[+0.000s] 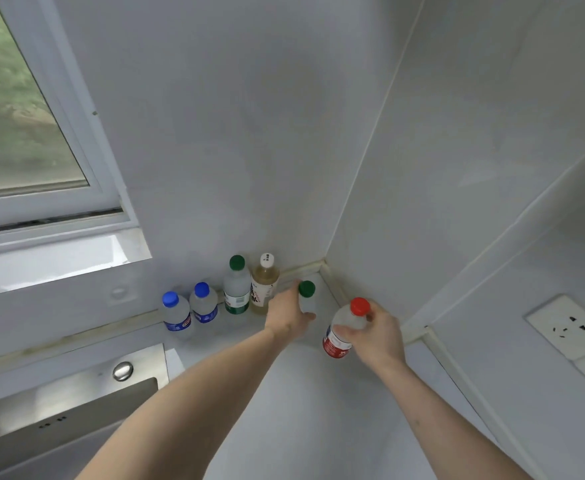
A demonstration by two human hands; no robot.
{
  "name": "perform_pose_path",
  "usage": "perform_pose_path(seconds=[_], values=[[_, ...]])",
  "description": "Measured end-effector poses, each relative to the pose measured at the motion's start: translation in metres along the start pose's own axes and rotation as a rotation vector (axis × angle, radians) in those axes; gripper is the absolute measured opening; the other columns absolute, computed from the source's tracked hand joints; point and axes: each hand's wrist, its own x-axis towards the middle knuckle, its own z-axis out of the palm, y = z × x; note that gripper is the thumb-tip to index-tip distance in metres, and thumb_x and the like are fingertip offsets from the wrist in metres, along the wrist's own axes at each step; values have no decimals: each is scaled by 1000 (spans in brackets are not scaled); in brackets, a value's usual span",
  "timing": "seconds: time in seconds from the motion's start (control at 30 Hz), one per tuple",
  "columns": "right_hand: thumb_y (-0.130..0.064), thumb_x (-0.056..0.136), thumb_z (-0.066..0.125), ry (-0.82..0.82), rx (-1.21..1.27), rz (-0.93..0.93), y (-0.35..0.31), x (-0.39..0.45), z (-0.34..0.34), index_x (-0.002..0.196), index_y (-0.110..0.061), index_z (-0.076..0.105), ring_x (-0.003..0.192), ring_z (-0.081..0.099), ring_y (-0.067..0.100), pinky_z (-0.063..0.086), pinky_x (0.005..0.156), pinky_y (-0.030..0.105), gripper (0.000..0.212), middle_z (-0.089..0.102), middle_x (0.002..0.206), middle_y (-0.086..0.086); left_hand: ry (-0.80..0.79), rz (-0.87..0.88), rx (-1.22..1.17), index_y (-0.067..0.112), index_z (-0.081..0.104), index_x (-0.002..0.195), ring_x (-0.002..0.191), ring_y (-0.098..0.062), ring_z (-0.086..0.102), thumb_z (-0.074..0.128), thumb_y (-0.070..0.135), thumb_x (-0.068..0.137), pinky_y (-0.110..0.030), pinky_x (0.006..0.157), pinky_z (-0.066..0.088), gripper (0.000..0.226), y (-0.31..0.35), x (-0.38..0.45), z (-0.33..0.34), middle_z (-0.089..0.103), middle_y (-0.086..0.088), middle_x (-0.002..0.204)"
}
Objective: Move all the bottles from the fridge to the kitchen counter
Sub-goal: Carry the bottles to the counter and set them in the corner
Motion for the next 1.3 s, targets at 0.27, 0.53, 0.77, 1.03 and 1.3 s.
perform_pose_path(seconds=[0.27, 0.53, 0.77, 1.03, 1.3], values=[[-28, 62, 92, -9, 16, 7, 18, 30, 8, 105, -29, 71, 90, 71, 19, 60, 78, 39, 48, 74, 94, -9, 79, -52, -66, 15, 47, 144, 129, -27, 56, 76, 25, 88, -34, 104, 42, 64, 16, 42, 8, 62, -7, 136], [-31, 61, 94, -5, 26, 8, 33, 50, 17, 109, -26, 72, 95, 71, 22, 60, 84, 43, 53, 75, 99, -5, 135, -122, -87, 12, 43, 141, 129, -31, 55, 72, 23, 93, -37, 101, 45, 57, 26, 67, 12, 56, -11, 138], [-22, 64, 94, -36, 41, -7, 22, 85, 27, 104, -26, 67, 95, 70, 21, 58, 84, 39, 48, 73, 99, -4, 119, -220, -66, 11, 44, 135, 125, -32, 58, 73, 20, 90, -37, 97, 48, 54, 30, 90, -1, 59, -11, 134], [-19, 72, 89, -55, 50, -37, -4, 137, 49, 100, -22, 64, 91, 66, 21, 49, 75, 30, 38, 69, 94, -3, 130, -224, -63, 11, 45, 137, 124, -32, 59, 71, 17, 90, -35, 95, 47, 54, 29, 100, 1, 61, -10, 132], [-17, 88, 76, -61, 95, -102, -25, 181, 67, 117, -21, 65, 101, 69, 22, 57, 92, 39, 31, 70, 103, -6, 149, -259, -113, 7, 38, 140, 121, -34, 58, 71, 26, 91, -38, 95, 46, 62, 31, 103, 0, 57, -15, 132]])
